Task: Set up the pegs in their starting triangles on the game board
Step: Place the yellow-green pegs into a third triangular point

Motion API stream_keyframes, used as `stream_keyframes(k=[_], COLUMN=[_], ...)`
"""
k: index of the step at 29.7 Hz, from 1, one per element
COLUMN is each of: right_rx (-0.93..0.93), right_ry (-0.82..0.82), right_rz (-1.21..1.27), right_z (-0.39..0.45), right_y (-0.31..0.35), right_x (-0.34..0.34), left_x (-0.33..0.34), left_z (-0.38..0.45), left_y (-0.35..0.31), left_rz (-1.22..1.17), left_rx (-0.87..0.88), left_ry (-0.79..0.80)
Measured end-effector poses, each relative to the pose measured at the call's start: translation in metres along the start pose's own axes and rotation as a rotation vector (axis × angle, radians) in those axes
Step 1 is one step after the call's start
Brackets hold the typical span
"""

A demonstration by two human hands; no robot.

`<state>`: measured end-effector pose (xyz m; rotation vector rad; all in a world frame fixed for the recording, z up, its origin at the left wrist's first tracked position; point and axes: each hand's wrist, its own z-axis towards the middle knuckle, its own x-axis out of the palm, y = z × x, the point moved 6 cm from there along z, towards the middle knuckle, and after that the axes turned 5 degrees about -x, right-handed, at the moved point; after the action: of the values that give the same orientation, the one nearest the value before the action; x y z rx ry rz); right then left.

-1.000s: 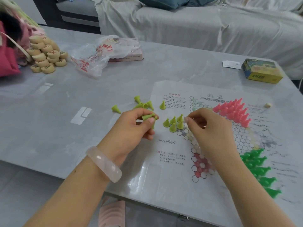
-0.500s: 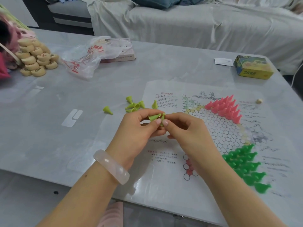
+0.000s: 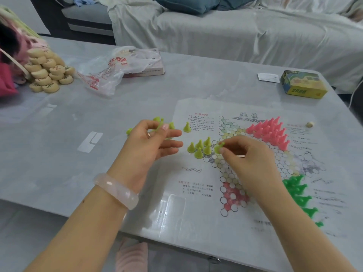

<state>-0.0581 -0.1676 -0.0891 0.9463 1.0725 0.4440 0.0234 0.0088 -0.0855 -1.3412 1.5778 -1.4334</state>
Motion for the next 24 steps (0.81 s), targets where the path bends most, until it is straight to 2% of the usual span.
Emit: stream_keyframes(k=[3,6,10,16,22,24], right_rx=[-0.007,-0.025,-0.044,-0.082,-0.141,-0.155], right_ry=[0.045,0.022,0.036,0.039,-0.067,-0.008], right_rz=[-0.1,-0.174,-0.224,-0.287,-0.093,0.075], right_z=[-0.004,-0.003,-0.002,-0.002,-0.005,-0.005], right_y=[-0.003,-0.005,-0.007,-0.005,0.012,0.022], right_x=[0.015,0.021,0.026,0.028,0.009,0.01], left_x=[-0.003,-0.008,-0.013,-0.012,0.004,0.013], left_z=[0.0,0.002,0.003,0.003,-0.002,-0.004], left_y=[0.0,0.0,-0.001,-0.006,-0.002,0.003], left_rz=[0.054,0.092,0.055,0.174,0.253,0.245], left_rx=[0.014,0.041,0.053,0.127,0.12,0.088], left_ry=[-0.004,-0.05,-0.069,-0.085,-0.008,0.049])
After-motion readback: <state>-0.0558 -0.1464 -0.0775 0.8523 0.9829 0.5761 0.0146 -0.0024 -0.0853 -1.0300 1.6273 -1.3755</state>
